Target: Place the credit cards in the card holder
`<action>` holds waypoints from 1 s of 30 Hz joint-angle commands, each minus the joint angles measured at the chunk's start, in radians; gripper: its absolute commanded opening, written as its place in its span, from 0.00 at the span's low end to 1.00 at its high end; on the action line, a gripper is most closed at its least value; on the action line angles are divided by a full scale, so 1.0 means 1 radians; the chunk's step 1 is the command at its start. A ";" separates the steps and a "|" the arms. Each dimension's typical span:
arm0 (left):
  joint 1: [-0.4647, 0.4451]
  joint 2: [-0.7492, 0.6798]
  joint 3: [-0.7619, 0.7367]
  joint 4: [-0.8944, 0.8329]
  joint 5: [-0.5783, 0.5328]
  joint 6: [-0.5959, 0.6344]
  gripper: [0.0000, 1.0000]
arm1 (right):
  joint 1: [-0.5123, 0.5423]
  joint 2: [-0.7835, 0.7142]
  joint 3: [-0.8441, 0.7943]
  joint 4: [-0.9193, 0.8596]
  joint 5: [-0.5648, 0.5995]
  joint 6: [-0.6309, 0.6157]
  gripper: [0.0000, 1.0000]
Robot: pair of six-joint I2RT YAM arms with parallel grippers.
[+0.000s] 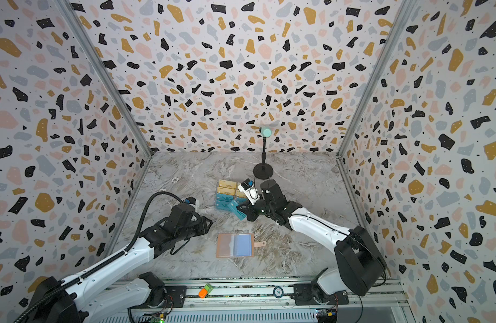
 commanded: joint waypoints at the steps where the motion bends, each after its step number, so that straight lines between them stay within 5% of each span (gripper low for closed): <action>1: -0.004 -0.008 0.003 0.028 -0.024 -0.003 0.35 | 0.011 -0.052 -0.104 0.220 0.008 0.357 0.00; 8: -0.048 -0.004 -0.035 0.065 -0.002 -0.021 0.31 | 0.036 -0.099 -0.252 0.246 0.076 0.606 0.00; 17: -0.236 0.143 -0.007 0.129 -0.045 -0.048 0.27 | 0.086 -0.007 -0.397 0.436 0.107 0.816 0.00; 30: -0.266 0.233 -0.072 0.211 -0.034 -0.063 0.13 | 0.143 0.083 -0.462 0.501 0.139 0.858 0.00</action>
